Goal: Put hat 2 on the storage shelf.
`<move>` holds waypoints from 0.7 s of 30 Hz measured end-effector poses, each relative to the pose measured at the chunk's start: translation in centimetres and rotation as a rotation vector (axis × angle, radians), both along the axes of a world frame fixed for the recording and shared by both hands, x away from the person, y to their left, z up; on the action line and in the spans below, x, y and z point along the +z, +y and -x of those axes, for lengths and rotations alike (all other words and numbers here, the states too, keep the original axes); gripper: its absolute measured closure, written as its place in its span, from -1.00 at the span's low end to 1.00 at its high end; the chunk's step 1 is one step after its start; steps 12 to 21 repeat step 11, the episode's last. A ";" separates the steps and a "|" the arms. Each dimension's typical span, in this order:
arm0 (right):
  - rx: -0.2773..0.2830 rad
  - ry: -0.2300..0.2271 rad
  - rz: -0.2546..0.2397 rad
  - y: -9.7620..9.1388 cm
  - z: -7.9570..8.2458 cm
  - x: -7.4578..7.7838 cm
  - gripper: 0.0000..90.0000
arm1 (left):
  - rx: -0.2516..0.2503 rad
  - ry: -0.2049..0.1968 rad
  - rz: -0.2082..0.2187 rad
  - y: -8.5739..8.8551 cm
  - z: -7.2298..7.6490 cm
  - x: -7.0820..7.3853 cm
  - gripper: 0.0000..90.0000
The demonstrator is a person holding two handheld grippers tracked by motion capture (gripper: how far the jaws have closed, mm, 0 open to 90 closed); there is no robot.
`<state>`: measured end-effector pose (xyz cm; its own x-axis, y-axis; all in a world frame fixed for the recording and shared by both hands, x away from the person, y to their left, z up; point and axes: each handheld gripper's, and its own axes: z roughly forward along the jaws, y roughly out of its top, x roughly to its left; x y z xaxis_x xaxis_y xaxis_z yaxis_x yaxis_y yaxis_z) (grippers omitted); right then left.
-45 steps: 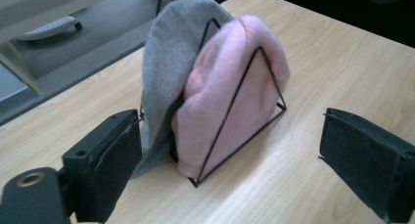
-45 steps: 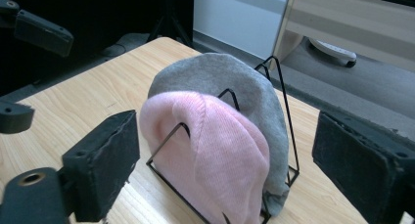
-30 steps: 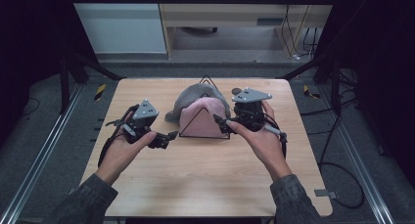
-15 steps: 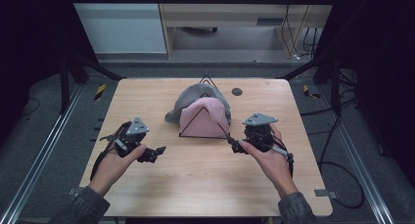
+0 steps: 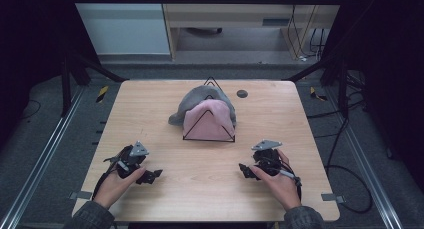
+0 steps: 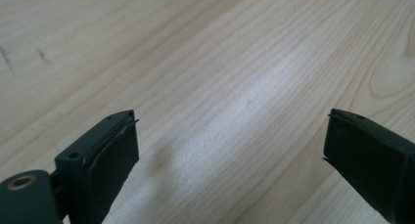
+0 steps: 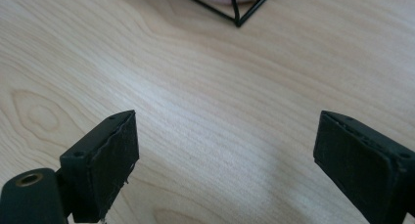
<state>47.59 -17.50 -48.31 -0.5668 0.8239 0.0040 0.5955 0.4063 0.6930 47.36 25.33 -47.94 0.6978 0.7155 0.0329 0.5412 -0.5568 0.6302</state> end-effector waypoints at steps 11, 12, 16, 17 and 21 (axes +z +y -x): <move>0.037 0.051 0.051 1.3 0.5 -1.9 -0.93 | 0.009 0.071 -0.046 -1.0 0.2 -1.6 -1.00; 0.037 0.051 0.051 1.3 0.5 -1.9 -0.93 | 0.009 0.071 -0.046 -1.0 0.2 -1.6 -1.00; 0.037 0.051 0.051 1.3 0.5 -1.9 -0.93 | 0.009 0.071 -0.046 -1.0 0.2 -1.6 -1.00; 0.037 0.051 0.051 1.3 0.5 -1.9 -0.93 | 0.009 0.071 -0.046 -1.0 0.2 -1.6 -1.00; 0.037 0.051 0.051 1.3 0.5 -1.9 -0.93 | 0.009 0.071 -0.046 -1.0 0.2 -1.6 -1.00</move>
